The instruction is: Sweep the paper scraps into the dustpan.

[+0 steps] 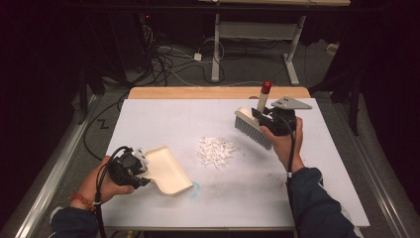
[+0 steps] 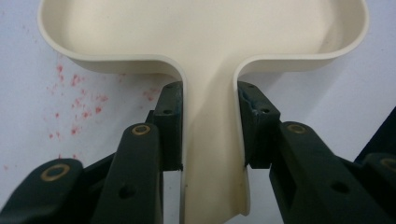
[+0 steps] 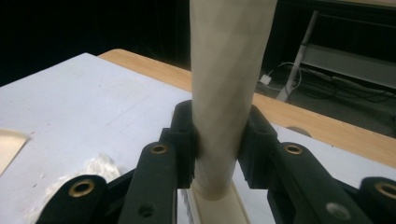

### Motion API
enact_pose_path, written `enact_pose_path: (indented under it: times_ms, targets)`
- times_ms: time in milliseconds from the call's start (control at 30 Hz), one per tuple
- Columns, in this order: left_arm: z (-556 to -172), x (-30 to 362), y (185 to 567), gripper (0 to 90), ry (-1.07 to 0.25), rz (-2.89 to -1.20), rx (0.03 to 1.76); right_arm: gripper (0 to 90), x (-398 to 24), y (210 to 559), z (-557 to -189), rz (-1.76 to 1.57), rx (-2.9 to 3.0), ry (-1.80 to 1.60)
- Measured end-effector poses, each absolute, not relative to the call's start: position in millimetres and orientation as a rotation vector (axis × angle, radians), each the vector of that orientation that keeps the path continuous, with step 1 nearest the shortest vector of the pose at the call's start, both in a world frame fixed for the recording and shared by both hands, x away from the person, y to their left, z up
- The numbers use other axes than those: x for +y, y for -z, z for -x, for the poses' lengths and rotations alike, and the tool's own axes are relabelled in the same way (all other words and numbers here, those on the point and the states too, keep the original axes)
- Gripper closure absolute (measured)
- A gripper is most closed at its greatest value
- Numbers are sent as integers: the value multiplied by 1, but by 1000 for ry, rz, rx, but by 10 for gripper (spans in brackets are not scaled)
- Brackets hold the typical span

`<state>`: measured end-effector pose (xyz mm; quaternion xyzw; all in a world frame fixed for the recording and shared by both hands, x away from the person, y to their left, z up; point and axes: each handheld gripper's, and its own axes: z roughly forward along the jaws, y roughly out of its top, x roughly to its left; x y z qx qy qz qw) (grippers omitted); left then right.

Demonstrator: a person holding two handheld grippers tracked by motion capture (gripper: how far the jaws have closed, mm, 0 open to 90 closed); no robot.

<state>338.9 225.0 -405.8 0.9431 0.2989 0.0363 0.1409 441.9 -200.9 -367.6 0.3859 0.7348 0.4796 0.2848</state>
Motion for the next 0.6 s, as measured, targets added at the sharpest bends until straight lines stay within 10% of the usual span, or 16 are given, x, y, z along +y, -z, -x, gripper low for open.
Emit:
enact_pose_path:
  times_ms: [600]
  targets:
    - [-354,195,413,633,-64,-2783,813,711,-126,405,-447,-997,2036,-1270]
